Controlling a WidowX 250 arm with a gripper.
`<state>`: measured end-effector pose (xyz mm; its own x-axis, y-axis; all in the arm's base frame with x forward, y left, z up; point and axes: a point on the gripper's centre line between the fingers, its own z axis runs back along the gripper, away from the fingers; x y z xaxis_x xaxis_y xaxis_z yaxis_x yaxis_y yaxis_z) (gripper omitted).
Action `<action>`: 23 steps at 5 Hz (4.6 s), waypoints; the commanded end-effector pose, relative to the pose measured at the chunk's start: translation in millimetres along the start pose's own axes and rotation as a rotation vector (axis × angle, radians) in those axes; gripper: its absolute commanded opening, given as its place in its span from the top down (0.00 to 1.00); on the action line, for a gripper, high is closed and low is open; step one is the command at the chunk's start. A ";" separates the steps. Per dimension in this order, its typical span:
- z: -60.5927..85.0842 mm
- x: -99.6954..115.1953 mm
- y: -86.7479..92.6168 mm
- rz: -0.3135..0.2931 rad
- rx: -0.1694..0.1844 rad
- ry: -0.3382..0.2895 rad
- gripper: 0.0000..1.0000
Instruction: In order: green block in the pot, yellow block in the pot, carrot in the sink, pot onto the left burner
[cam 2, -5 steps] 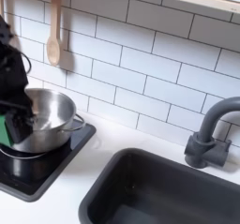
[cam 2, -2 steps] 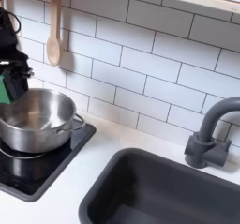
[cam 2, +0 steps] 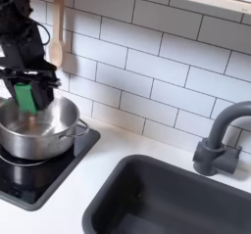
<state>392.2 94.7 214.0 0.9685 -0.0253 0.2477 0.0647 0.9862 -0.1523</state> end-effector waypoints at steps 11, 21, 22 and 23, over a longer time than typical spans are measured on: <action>26.4 -69.2 28.5 0.074 0.025 0.034 0.00; 7.6 -95.4 95.6 0.273 0.116 0.178 0.00; 6.1 -103.2 103.2 0.292 0.148 0.181 0.00; 3.0 -95.4 110.7 0.295 0.159 0.181 0.00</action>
<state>303.1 203.9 178.3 0.9679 0.2478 0.0418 -0.2463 0.9685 -0.0365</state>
